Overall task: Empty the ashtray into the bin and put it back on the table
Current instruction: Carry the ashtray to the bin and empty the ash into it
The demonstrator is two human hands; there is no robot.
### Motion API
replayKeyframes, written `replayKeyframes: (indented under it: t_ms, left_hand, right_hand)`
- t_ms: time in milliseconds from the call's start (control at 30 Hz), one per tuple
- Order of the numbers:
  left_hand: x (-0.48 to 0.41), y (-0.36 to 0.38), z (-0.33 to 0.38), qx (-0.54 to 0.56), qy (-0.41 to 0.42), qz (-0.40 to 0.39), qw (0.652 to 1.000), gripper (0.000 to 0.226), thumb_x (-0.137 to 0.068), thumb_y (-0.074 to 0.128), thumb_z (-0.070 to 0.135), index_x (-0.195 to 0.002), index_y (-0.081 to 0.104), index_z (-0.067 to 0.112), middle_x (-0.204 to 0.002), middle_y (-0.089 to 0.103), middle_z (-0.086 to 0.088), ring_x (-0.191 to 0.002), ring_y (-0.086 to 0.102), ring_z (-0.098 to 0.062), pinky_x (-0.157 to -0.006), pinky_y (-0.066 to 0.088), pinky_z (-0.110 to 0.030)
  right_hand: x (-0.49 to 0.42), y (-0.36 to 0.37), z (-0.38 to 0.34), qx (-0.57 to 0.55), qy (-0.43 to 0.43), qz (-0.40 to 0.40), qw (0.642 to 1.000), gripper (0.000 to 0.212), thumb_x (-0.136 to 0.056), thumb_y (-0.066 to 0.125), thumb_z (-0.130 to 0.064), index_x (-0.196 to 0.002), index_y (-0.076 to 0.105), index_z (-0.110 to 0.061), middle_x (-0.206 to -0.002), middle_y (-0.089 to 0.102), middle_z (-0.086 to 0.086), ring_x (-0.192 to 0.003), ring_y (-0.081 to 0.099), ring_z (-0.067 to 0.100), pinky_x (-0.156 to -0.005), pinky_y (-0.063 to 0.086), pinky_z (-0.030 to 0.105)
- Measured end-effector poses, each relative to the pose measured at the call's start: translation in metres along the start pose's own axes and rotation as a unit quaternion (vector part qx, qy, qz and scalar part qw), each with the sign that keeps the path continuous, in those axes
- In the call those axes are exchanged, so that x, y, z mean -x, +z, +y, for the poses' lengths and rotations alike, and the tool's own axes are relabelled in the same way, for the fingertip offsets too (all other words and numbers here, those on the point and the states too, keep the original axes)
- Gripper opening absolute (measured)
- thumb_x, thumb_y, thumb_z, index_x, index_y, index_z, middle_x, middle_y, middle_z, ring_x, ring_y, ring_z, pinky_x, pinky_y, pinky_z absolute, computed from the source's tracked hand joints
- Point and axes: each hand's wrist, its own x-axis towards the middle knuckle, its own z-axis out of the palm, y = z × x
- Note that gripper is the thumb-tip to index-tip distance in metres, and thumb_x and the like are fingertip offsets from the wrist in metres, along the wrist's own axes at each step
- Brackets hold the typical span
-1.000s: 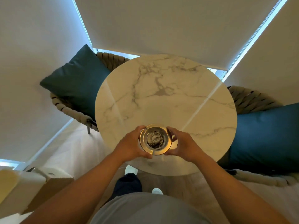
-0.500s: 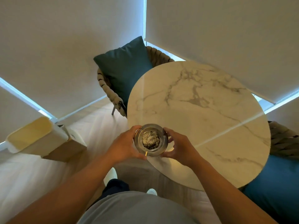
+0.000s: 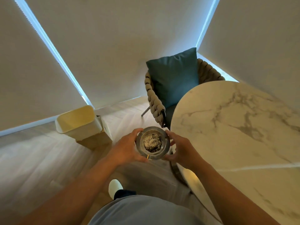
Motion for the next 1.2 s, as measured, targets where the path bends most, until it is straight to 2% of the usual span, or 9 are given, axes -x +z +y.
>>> replayKeyframes:
  t_ms: [100,167,267,467,567,667,867,1033,1200]
  left_hand:
    - [0.003,-0.029,-0.024,0.005,-0.013,0.016,1.0,0.114,-0.038,0.085,0.067,-0.135,0.027,0.048,-0.095,0.046,0.038,-0.083,0.056,0.004,-0.072,0.043,-0.008]
    - [0.006,-0.05,-0.04,0.007,-0.022,0.032,0.999,0.116,-0.037,0.084,0.068,-0.136,0.028,0.047,-0.092,0.048,0.036,-0.078,0.057,0.005,-0.063,0.04,-0.005]
    - [0.012,-0.079,-0.068,0.01,-0.036,0.046,0.998,0.119,-0.036,0.086,0.067,-0.137,0.028,0.046,-0.095,0.052,0.032,-0.082,0.059,0.004,-0.071,0.045,-0.008]
    - [0.029,-0.126,-0.112,0.016,-0.064,0.078,0.995,0.122,-0.037,0.089,0.062,-0.14,0.027,0.044,-0.117,0.061,0.018,-0.101,0.061,-0.008,-0.089,0.055,-0.033]
    - [0.04,-0.146,-0.133,0.038,-0.07,0.097,0.992,0.118,-0.038,0.092,0.057,-0.138,0.03,0.043,-0.112,0.056,0.026,-0.103,0.06,-0.005,-0.089,0.053,-0.03]
    - [0.053,-0.16,-0.154,0.054,-0.082,0.112,0.989,0.117,-0.04,0.093,0.054,-0.138,0.03,0.045,-0.117,0.058,0.023,-0.102,0.059,-0.004,-0.091,0.052,-0.029]
    - [0.068,-0.175,-0.186,0.077,-0.133,0.137,0.979,0.117,-0.031,0.087,0.068,-0.131,0.028,0.056,-0.108,0.056,0.033,-0.099,0.06,-0.002,-0.084,0.05,-0.024]
    - [0.075,-0.194,-0.204,0.079,-0.161,0.176,0.968,0.109,-0.029,0.083,0.075,-0.121,0.025,0.071,-0.103,0.048,0.054,-0.09,0.054,0.02,-0.07,0.042,-0.01]
    - [0.07,-0.218,-0.224,0.071,-0.21,0.19,0.956,0.112,-0.027,0.084,0.074,-0.121,0.023,0.071,-0.097,0.052,0.045,-0.085,0.059,0.005,-0.073,0.052,-0.023]
  right_hand:
    - [-0.033,0.018,-0.018,-0.003,-0.006,-0.012,1.0,0.077,-0.067,0.083,-0.046,-0.134,0.048,-0.029,-0.117,0.062,-0.017,-0.091,0.057,-0.005,-0.074,0.046,0.005]
    - [-0.054,0.03,-0.032,-0.004,-0.011,-0.02,1.0,0.079,-0.068,0.081,-0.049,-0.136,0.046,-0.03,-0.116,0.062,-0.016,-0.09,0.058,-0.004,-0.072,0.045,0.002]
    - [-0.086,0.051,-0.051,-0.002,-0.029,-0.039,0.999,0.081,-0.067,0.081,-0.048,-0.136,0.046,-0.026,-0.119,0.066,-0.01,-0.091,0.061,0.004,-0.073,0.046,0.004]
    - [-0.138,0.091,-0.085,0.029,-0.056,-0.069,0.996,0.083,-0.067,0.087,-0.036,-0.138,0.046,-0.023,-0.124,0.066,-0.003,-0.096,0.062,0.008,-0.075,0.047,0.008]
    - [-0.16,0.111,-0.103,0.033,-0.066,-0.081,0.994,0.086,-0.066,0.087,-0.037,-0.139,0.043,-0.028,-0.124,0.065,-0.006,-0.095,0.061,0.007,-0.074,0.048,0.011]
    - [-0.179,0.131,-0.119,0.027,-0.076,-0.103,0.991,0.087,-0.065,0.087,-0.041,-0.139,0.041,-0.034,-0.123,0.065,-0.01,-0.094,0.061,0.007,-0.074,0.051,0.015]
    - [-0.214,0.159,-0.139,0.03,-0.093,-0.151,0.984,0.086,-0.064,0.088,-0.039,-0.136,0.042,-0.035,-0.122,0.066,-0.011,-0.09,0.058,0.003,-0.07,0.045,0.005]
    - [-0.248,0.179,-0.154,0.006,-0.121,-0.189,0.975,0.085,-0.065,0.088,-0.036,-0.138,0.045,-0.028,-0.124,0.066,-0.008,-0.089,0.058,0.003,-0.068,0.045,0.001]
    - [-0.291,0.191,-0.17,-0.025,-0.148,-0.22,0.964,0.083,-0.065,0.088,-0.033,-0.137,0.048,-0.02,-0.12,0.067,-0.006,-0.091,0.056,-0.016,-0.075,0.042,-0.002]
